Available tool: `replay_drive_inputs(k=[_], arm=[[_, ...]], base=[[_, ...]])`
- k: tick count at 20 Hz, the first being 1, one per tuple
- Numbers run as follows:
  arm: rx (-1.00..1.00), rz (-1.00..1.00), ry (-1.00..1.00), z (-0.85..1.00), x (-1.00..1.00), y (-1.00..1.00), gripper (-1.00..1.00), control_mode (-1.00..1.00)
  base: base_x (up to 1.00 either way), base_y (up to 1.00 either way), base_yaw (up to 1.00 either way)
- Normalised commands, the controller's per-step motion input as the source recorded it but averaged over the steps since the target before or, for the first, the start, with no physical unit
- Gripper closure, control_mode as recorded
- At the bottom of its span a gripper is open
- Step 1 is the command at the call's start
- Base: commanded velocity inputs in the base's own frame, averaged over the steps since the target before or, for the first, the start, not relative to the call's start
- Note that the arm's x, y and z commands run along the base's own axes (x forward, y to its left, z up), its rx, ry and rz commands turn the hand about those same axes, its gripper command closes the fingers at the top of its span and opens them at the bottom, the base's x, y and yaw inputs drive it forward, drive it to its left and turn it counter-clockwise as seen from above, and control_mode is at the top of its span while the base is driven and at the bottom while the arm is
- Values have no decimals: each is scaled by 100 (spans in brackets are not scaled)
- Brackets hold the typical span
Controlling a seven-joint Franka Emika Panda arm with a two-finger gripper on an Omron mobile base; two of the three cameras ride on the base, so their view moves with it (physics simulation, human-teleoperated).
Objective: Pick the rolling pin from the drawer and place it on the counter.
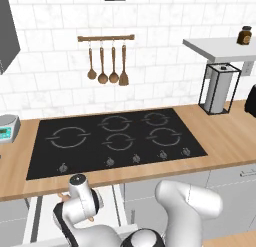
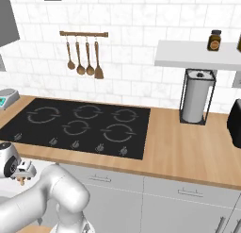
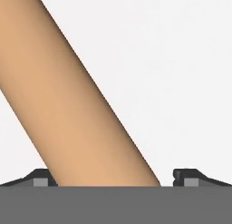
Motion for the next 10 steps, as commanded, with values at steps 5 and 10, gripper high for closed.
replay_drive_inputs(k=[5,10], arm=[[0,2,-8,-5,-14,0,100,-100],[0,7,-10,0,-34,0,100,-100]], base=[[0,0,0],[0,0,0]])
